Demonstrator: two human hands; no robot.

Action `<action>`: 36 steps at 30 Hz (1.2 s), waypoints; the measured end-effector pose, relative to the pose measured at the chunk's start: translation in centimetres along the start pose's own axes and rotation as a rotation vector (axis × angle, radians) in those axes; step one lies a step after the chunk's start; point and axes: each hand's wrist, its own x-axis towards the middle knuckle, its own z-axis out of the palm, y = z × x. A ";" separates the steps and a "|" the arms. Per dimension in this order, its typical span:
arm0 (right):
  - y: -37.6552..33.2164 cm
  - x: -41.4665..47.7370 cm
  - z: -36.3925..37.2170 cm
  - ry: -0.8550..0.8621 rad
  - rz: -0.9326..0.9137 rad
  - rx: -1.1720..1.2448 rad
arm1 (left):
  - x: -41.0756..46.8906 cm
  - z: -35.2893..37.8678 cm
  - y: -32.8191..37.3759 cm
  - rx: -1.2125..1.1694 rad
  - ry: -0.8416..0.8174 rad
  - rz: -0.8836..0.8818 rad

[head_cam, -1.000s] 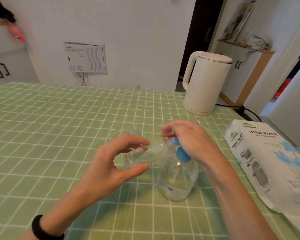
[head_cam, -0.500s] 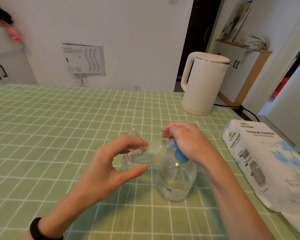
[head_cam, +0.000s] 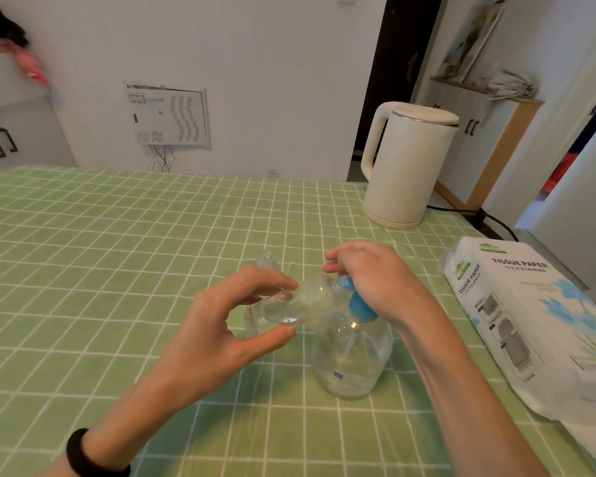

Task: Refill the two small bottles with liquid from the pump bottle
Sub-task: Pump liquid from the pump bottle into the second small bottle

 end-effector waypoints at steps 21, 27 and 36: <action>-0.1 0.2 0.0 0.049 -0.049 -0.015 | 0.2 -0.3 0.2 0.009 0.012 0.023; 0.0 0.3 0.0 0.063 -0.086 -0.020 | 0.2 -0.3 0.3 0.004 0.015 0.014; 0.2 0.3 -0.1 -0.016 -0.058 -0.011 | 0.1 -0.1 0.2 0.014 0.018 0.020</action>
